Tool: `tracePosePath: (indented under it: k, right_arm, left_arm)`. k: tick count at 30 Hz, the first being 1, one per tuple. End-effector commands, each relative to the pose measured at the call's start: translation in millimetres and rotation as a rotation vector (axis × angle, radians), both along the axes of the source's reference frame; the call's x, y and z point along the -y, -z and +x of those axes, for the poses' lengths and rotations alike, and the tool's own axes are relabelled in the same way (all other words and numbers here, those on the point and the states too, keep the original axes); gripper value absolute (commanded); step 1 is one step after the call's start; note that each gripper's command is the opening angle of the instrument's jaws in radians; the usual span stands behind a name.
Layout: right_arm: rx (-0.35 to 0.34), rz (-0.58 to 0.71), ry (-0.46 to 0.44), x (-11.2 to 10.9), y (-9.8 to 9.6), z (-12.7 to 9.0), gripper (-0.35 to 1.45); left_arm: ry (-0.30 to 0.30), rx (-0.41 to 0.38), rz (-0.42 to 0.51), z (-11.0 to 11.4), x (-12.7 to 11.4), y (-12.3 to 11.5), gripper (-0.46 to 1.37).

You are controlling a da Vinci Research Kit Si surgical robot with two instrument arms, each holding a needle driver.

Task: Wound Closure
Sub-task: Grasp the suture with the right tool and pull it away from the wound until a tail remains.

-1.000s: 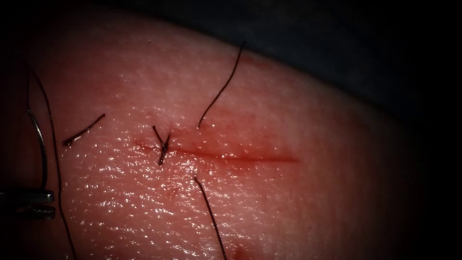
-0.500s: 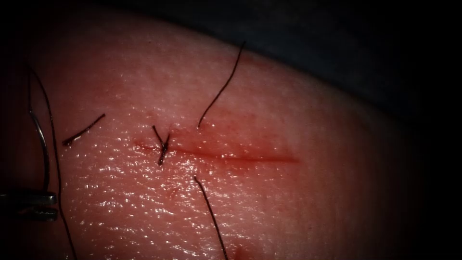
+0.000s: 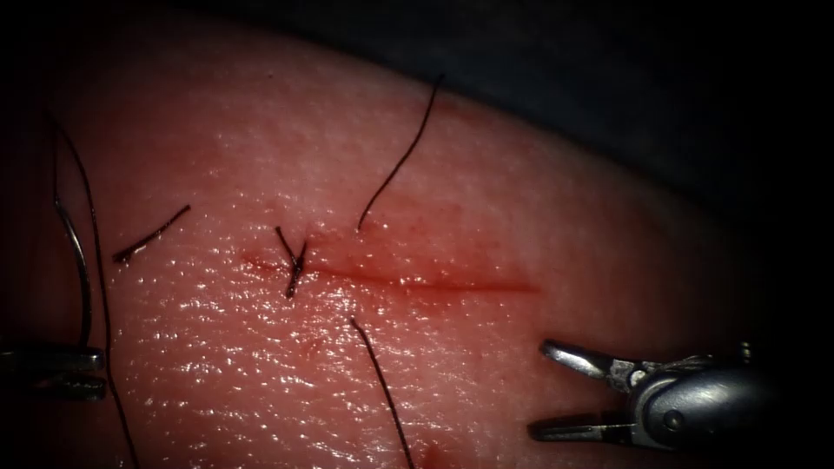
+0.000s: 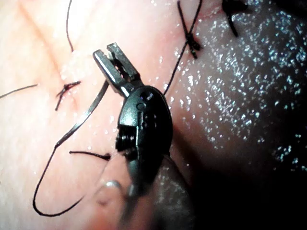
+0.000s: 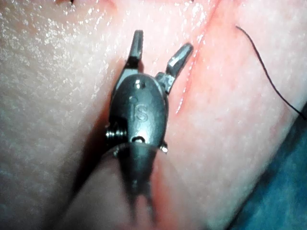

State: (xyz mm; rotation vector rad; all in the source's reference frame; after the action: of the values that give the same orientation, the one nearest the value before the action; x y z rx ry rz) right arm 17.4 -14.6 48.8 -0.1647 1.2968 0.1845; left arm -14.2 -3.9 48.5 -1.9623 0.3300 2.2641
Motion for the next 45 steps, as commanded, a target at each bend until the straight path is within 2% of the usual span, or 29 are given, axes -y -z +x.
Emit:
tracePosePath:
  k: [1,4,6,12,17,25,32,33,34,35,36,37,38,45]
  right_arm:
    - [0.001,-0.002,0.017,-0.3,-0.7,0.4,1.28]
    - [0.013,-0.01,0.023,-0.8,-2.2,1.0,1.27]
    - [0.028,-0.022,0.024,-1.2,-3.9,1.7,1.3]
    - [0.04,-0.035,0.067,-1.0,-6.4,4.1,1.3]
    - [0.032,-0.034,0.111,-0.6,-6.9,6.2,1.24]
    - [0.04,-0.036,0.139,-0.4,-7.7,10.3,1.25]
    - [0.044,-0.051,0.17,0.2,-9.0,12.1,1.22]
    - [0.04,-0.054,0.176,0.3,-9.2,12.2,1.18]
    - [0.037,-0.057,0.18,0.3,-9.3,12.1,1.07]
    - [0.039,-0.058,0.184,0.4,-9.4,12.1,0.85]
    - [0.034,-0.051,0.191,0.4,-9.5,11.9,0.39]
    - [0.026,-0.043,0.202,0.4,-9.5,11.8,0.07]
    - [0.02,-0.038,0.222,0.4,-9.4,11.5,-0.35]
    - [0.001,-0.025,0.221,0.1,-8.9,10.9,-0.35]
  left_arm:
    - [-0.004,0.0,0.001,0.0,0.0,0.0,-0.35]
    - [-0.004,0.0,0.001,0.0,0.0,0.0,-0.35]
    - [-0.004,0.0,0.001,0.0,0.0,0.0,-0.35]
    - [-0.004,0.0,0.001,0.0,0.0,0.0,-0.35]
    - [-0.004,0.0,0.0,0.0,0.0,0.0,-0.35]
    - [-0.004,0.0,0.001,0.0,0.1,0.0,-0.35]
    - [-0.006,0.001,0.001,0.2,0.1,0.1,-0.35]
    - [-0.007,0.002,0.001,0.2,0.0,0.1,-0.35]
    - [-0.007,0.002,0.001,0.2,0.0,0.1,-0.35]
    - [-0.007,0.002,0.001,0.2,0.0,0.1,-0.35]
    - [-0.007,0.002,0.001,0.2,0.0,0.1,-0.35]
    - [-0.007,0.002,0.001,0.2,0.0,0.1,-0.35]
    - [-0.007,0.002,0.001,0.2,0.0,0.1,-0.35]
    - [-0.007,0.002,0.001,0.2,0.0,0.1,-0.35]
